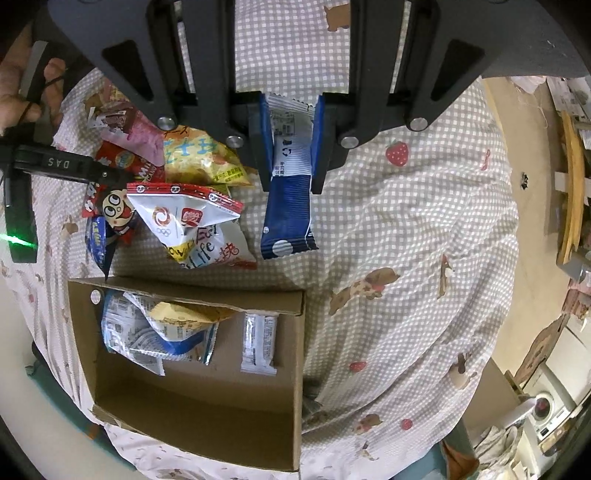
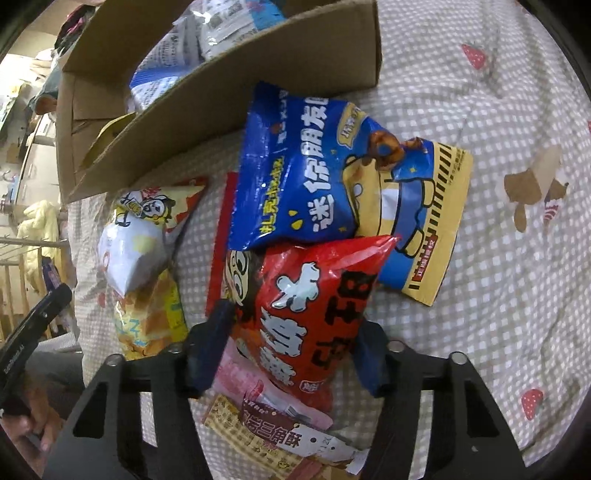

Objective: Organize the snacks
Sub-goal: 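Grasp a red candy bag with the right tool, then carry the blue-white bar into the box with the left tool while the right tool carries the red bag over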

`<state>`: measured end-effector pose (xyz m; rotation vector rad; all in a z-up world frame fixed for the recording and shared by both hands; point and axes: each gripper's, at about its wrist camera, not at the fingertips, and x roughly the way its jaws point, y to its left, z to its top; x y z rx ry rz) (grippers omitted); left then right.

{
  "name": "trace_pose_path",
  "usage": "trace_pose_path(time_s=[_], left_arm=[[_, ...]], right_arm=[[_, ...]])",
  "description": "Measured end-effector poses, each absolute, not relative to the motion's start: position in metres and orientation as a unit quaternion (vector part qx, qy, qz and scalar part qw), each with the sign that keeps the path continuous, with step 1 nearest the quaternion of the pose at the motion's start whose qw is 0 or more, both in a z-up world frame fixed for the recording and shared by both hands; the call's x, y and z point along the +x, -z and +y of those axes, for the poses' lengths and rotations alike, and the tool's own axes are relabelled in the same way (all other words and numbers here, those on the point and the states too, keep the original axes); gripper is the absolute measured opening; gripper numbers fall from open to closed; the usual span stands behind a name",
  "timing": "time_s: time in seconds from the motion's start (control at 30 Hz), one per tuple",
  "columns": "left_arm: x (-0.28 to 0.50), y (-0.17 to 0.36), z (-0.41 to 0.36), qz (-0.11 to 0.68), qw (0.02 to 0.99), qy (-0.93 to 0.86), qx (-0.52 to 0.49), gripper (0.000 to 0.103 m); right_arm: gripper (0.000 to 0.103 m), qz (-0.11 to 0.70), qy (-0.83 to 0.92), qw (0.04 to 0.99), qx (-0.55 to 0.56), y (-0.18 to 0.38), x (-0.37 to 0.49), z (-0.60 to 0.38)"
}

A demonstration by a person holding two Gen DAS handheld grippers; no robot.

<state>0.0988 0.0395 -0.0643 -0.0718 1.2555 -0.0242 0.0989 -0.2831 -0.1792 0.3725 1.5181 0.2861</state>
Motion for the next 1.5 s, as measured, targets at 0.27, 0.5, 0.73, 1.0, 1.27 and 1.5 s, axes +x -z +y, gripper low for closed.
trace_pose_path(time_s=[0.27, 0.5, 0.73, 1.0, 1.27, 1.5], left_arm=[[0.096, 0.063, 0.035, 0.583, 0.812, 0.012, -0.022, 0.015], [0.092, 0.06, 0.038, 0.581, 0.814, 0.005, -0.022, 0.015], [0.092, 0.052, 0.038, 0.566, 0.824, 0.001, -0.024, 0.015], [0.089, 0.031, 0.053, 0.524, 0.85, -0.022, -0.05, 0.015], [0.087, -0.004, 0.06, 0.488, 0.868, -0.017, -0.095, 0.015], [0.119, -0.036, 0.04, 0.464, 0.882, 0.014, -0.078, 0.015]], right_arm=[[0.043, 0.656, -0.159, 0.715, 0.183, 0.16, 0.089, -0.268], [0.038, 0.63, -0.192, 0.734, 0.168, 0.14, 0.073, -0.26], [0.036, 0.569, -0.215, 0.774, 0.177, 0.107, 0.057, -0.268], [0.036, 0.463, -0.26, 0.822, 0.203, 0.055, 0.046, -0.302], [0.036, 0.408, -0.265, 0.843, 0.231, 0.027, 0.048, -0.325], [0.036, 0.401, -0.271, 0.841, 0.241, 0.008, 0.077, -0.324]])
